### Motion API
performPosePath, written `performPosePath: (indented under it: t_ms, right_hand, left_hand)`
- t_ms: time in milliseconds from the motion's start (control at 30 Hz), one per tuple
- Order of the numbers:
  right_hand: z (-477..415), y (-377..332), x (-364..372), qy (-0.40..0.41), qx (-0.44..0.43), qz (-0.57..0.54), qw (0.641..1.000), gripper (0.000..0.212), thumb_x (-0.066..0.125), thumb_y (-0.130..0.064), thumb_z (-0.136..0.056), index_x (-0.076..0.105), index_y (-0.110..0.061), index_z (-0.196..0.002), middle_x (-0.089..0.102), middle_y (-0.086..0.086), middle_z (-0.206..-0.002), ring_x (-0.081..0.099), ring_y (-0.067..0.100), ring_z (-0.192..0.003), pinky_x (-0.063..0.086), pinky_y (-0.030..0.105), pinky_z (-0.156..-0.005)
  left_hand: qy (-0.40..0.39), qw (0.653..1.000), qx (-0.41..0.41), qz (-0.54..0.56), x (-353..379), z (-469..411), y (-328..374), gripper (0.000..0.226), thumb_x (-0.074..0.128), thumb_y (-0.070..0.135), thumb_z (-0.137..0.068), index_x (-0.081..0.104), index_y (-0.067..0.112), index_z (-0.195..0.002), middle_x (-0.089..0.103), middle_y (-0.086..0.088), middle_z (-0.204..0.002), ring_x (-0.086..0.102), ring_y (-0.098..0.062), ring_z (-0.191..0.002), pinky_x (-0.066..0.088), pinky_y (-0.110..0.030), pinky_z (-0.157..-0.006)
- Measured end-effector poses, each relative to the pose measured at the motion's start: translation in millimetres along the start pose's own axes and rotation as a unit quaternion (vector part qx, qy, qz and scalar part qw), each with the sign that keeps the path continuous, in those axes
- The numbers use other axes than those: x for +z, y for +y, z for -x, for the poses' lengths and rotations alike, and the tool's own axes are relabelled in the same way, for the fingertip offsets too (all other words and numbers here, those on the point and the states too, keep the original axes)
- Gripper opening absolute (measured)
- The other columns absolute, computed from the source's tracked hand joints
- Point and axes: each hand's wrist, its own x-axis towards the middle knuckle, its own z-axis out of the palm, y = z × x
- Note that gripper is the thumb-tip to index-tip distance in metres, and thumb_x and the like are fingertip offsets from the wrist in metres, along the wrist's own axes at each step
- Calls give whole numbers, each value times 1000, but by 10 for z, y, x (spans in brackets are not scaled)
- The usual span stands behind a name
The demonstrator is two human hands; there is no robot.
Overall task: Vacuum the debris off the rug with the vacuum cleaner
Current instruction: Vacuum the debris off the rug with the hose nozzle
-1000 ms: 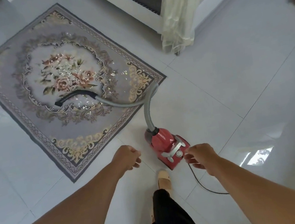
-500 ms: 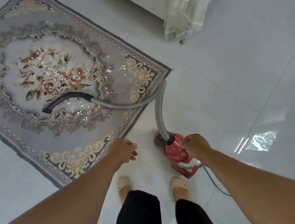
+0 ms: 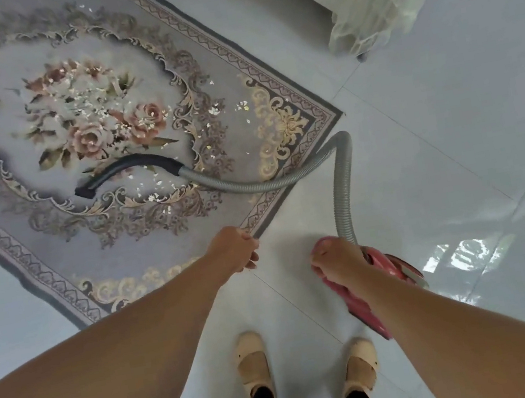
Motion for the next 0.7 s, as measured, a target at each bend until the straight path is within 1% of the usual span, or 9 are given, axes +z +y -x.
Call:
performPosePath:
  t_ms: [33,133,200,233,367,467,600,633,700]
  right_hand:
    - [-19,-143,46,-19,-3,6,1000,22,50,-15,-92,67,-5,-101,69,17,-109,66,31,-98,54,41,-90]
    - [-230,-596,319,-23,-37,17,999,16,53,-16,-92,67,-10,-96,69,16,-108,65,32,-103,53,43,-92]
    - [-378,-796,456,-33,-59,37,997,12,53,-18,-92,64,-12,-91,70,15,-103,66,31,-99,54,43,-91]
    - [-458,-887,509,-35,-65,45,996,15,52,-19,-92,65,-9,-92,70,14,-102,67,29,-96,54,42,-90]
    - [-820,-1322,702,-45,-86,82,992,25,48,-22,-94,64,-11,-109,68,7,-106,66,24,-100,54,41,-92]
    - [-1122,-1645,857,-59,-107,131,984,28,52,-18,-93,64,-15,-117,66,4,-115,62,23,-105,52,35,-92]
    - [-1823,-2024,1228,-51,-160,171,971,35,55,-17,-91,58,-21,-125,62,2,-124,61,22,-104,49,30,-84]
    - [-2003,-2084,1340,-52,-173,185,966,36,56,-17,-91,57,-22,-127,60,1,-126,61,23,-106,49,30,-86]
    - [-2431,-2207,1630,-47,-192,221,955,41,56,-19,-91,54,-22,-132,58,2,-132,57,25,-116,48,35,-97]
  left_hand:
    - [9,1000,-5,5,-98,-58,-55,13,56,15,-96,63,5,-100,69,-7,-80,64,-15,-61,51,-25,-62]
    - [29,998,-35,32,-459,-268,-296,11,58,11,-95,64,5,-88,69,-11,-79,64,-17,-61,55,-28,-64]
    - [42,996,-60,52,-653,-388,-428,15,60,12,-94,64,4,-82,68,-10,-74,62,-17,-59,54,-27,-62]
    - [48,993,-74,74,-725,-448,-479,16,60,12,-93,63,3,-81,67,-10,-72,61,-18,-59,53,-26,-61]
    - [81,972,-125,182,-1028,-817,-595,13,58,9,-95,62,2,-85,67,-9,-70,64,-15,-53,52,-23,-53]
    - [106,951,-146,250,-1215,-1198,-624,14,57,11,-96,62,4,-85,67,-9,-75,64,-18,-64,53,-27,-63]
    - [133,923,-148,331,-1442,-1948,-659,16,51,10,-99,58,7,-84,60,-7,-75,55,-15,-62,45,-23,-59]
    - [141,916,-142,348,-1478,-2119,-686,19,49,9,-99,56,9,-82,56,-6,-74,51,-15,-61,41,-22,-58]
    - [129,909,-131,375,-1518,-2532,-829,25,45,9,-100,52,12,-77,50,-4,-72,47,-12,-61,36,-19,-56]
